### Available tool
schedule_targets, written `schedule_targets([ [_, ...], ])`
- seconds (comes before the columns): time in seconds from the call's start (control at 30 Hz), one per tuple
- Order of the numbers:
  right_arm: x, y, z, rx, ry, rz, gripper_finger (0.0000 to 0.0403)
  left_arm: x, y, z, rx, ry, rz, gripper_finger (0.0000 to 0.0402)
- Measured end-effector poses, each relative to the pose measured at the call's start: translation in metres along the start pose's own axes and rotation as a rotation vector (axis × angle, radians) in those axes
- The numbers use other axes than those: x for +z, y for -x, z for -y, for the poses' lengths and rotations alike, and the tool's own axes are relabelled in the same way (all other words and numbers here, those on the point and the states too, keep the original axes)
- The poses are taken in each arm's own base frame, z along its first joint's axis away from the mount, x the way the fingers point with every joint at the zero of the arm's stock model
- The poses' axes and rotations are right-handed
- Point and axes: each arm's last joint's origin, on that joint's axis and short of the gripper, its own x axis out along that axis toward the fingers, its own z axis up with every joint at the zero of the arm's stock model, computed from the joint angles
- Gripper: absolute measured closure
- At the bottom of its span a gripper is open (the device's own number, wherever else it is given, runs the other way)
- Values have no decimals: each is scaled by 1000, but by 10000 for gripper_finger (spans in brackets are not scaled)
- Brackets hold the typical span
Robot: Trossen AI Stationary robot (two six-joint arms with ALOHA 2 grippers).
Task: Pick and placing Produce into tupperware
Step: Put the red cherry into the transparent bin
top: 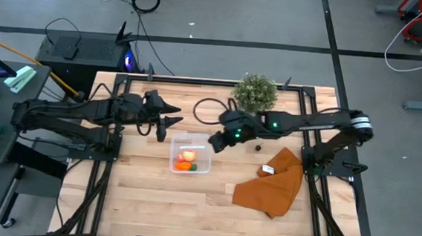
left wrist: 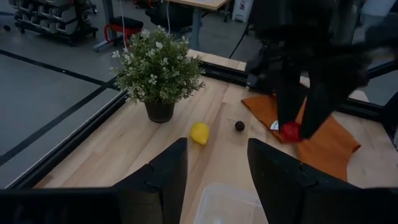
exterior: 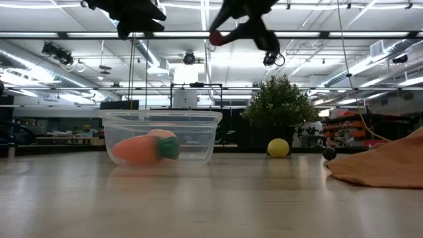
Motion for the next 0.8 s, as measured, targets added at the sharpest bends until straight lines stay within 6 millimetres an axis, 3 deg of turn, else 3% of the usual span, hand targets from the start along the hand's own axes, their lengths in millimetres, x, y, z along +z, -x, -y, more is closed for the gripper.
schedule_targets([
  [0.2, 13, -20, -7, 27, 87, -51, 316, 2, 27, -8, 66, -10, 16, 226],
  [0.47, 21, -30, -4, 109, 132, -84, 316, 11, 65, -20, 127, 30, 130, 228],
  [0.8, 26, -51, -8, 225, 135, -74, 316, 10, 69, -24, 145, 40, 132, 229],
])
